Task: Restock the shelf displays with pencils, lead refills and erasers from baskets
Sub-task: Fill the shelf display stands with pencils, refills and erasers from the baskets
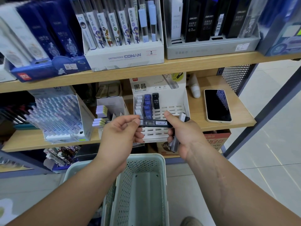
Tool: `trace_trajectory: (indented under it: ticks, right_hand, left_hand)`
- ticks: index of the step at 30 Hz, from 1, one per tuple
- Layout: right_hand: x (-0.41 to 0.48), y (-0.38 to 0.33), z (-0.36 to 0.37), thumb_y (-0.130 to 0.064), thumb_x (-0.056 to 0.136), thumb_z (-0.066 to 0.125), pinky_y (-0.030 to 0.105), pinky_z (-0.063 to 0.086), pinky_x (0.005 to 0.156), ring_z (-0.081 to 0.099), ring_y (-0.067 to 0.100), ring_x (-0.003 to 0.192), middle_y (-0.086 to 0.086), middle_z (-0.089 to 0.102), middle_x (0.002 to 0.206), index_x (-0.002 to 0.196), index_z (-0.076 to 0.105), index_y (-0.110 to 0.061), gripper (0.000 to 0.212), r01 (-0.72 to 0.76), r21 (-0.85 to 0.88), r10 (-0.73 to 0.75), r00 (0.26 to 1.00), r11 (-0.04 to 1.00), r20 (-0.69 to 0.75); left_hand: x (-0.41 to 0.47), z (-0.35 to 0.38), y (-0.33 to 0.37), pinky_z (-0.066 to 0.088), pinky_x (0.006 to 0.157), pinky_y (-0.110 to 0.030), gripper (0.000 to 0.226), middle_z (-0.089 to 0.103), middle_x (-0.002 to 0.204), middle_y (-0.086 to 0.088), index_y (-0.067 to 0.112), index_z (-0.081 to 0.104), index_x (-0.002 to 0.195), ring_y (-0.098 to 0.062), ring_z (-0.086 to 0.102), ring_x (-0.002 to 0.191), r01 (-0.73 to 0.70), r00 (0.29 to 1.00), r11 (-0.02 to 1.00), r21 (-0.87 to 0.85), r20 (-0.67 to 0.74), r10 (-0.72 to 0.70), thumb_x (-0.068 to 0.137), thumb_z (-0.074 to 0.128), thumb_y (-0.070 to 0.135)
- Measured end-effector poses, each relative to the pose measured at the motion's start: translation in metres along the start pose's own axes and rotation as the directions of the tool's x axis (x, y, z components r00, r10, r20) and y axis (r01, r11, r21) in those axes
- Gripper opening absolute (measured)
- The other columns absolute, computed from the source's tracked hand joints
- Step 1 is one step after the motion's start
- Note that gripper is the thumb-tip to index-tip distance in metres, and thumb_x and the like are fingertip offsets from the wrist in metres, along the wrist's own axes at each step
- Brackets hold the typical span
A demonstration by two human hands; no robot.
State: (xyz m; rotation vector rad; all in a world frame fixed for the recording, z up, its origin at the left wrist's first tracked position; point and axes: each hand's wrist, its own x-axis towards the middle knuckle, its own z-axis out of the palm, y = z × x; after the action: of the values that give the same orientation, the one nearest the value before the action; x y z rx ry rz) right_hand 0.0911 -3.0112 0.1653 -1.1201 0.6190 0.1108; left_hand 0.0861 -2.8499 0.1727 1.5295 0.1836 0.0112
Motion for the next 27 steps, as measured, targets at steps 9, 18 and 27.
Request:
trace_trajectory:
  ticks: [9,18,27]
  right_hand:
    - [0.009,-0.003,-0.009,-0.018,0.087,0.078,0.022,0.038,0.04,0.044,0.008,0.04,0.006,0.062,0.064,0.083,0.068,-0.008,0.015,-0.09,0.081,0.093,0.995,0.993,-0.034]
    - [0.016,-0.005,-0.021,-0.032,0.089,0.077,0.02,0.039,0.042,0.045,0.009,0.041,0.003,0.064,0.067,0.101,0.065,-0.007,0.03,-0.063,0.153,0.099,0.966,0.986,-0.24]
    - [0.017,-0.008,-0.024,-0.031,0.088,0.077,0.023,0.04,0.044,0.046,0.008,0.041,0.002,0.061,0.066,0.096,0.063,-0.011,0.025,-0.002,0.165,0.035,0.98,0.986,-0.197]
  left_hand:
    - [0.013,0.008,0.018,0.058,0.073,-0.029,0.031,0.067,0.075,0.002,0.019,0.072,0.106,-0.026,0.069,0.074,-0.346,0.9,0.93,0.123,0.325,0.292,0.084,0.07,-0.004]
    - [0.071,0.023,0.034,0.061,0.071,-0.031,0.01,0.073,0.071,0.006,0.026,0.078,0.087,-0.017,0.07,0.068,-0.479,0.878,0.698,0.532,0.287,0.384,0.082,0.081,0.017]
    - [0.115,0.037,0.024,0.049,0.071,-0.024,0.01,0.074,0.086,0.001,0.015,0.078,0.092,-0.013,0.06,0.072,-0.625,0.743,0.269,0.733,0.454,0.492,0.083,0.079,0.019]
